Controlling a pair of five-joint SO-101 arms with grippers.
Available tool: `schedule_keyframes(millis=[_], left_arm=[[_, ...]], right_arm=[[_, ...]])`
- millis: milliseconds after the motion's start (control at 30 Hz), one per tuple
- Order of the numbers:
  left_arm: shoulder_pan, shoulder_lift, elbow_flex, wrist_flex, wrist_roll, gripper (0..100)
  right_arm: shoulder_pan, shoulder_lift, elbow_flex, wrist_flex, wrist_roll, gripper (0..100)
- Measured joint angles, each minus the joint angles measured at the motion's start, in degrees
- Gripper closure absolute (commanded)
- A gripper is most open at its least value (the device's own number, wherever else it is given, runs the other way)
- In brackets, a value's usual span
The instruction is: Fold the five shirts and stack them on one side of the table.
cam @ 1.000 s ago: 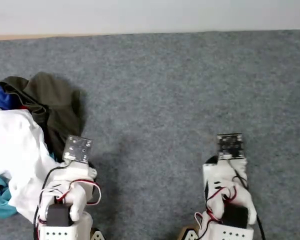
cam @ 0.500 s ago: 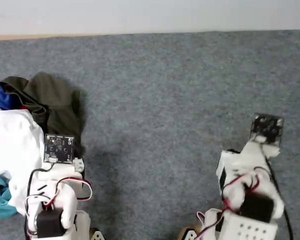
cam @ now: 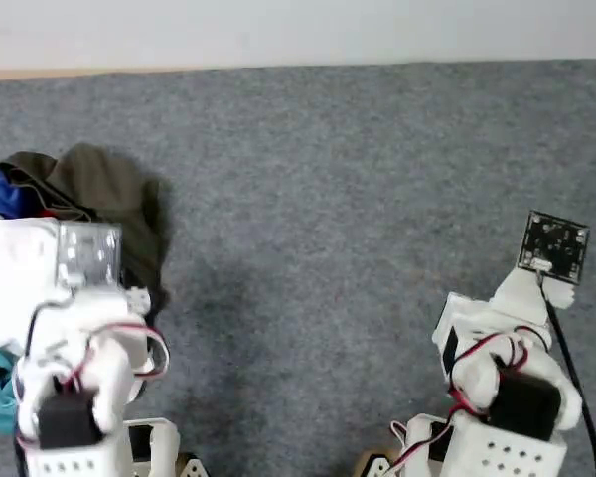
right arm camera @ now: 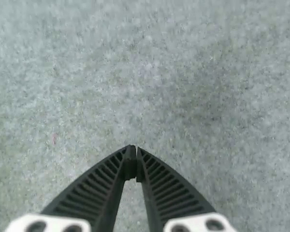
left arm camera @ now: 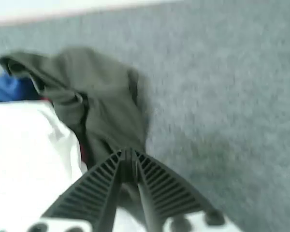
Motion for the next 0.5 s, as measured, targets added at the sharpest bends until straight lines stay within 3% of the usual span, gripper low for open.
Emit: schedule_keyframes(millis=[233,333,500], left_arm=[[0.00,24.35,-19.96,19.43,0.35,100],[-0.44,29.45,-23.03,21.27,-0.62,100],[-7.56,33.93,-23.91,21.54,-10.46,100]], right_arm=[[0.00,-1.49,0.00,0.00,-0.18,99.0],[0.00,-1.49,0.00,0.00,-0.18,99.0],[0.00,-1.49,0.00,0.18,-0.18,99.0]])
